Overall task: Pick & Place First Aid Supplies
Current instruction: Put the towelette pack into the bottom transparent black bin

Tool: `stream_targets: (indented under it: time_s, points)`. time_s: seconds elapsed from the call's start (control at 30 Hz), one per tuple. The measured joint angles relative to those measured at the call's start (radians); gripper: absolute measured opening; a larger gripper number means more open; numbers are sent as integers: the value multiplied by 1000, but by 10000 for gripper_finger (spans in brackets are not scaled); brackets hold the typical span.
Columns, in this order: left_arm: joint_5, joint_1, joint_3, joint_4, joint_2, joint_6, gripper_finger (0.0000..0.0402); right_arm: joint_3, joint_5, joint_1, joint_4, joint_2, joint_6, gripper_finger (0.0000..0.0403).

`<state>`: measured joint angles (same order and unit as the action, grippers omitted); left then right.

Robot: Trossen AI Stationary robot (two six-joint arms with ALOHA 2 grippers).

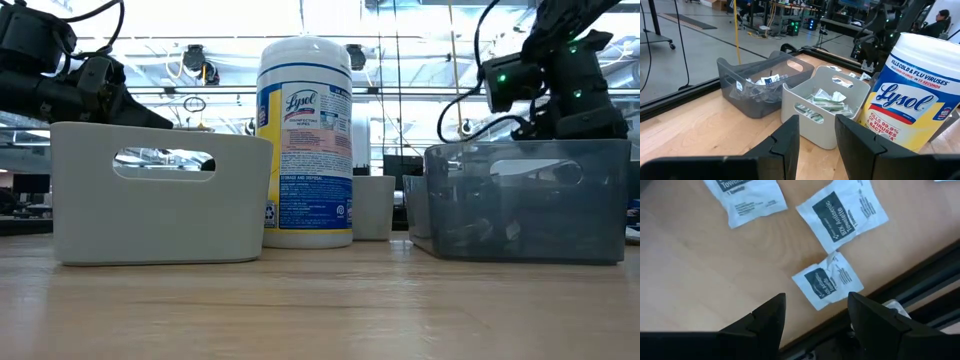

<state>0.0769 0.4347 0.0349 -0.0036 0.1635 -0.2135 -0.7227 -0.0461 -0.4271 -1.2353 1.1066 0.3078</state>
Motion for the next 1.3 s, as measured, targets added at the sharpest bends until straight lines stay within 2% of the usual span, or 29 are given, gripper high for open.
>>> stream_targets:
  time_s: [0.73, 0.83, 0.97, 1.23, 1.3]
  points:
    - [0, 0, 0, 0, 0, 0, 129, 0, -13, 0, 83, 361, -9, 208]
    - [0, 0, 0, 0, 0, 0, 129, 0, -52, 0, 107, 398, -20, 203]
    - [0, 0, 0, 0, 0, 0, 129, 0, -106, 0, 109, 427, -10, 166]
    - [0, 0, 0, 0, 0, 0, 129, 0, -116, 0, 92, 429, 1, 22]
    - [0, 0, 0, 0, 0, 0, 129, 0, -116, 0, 92, 429, -1, 7]
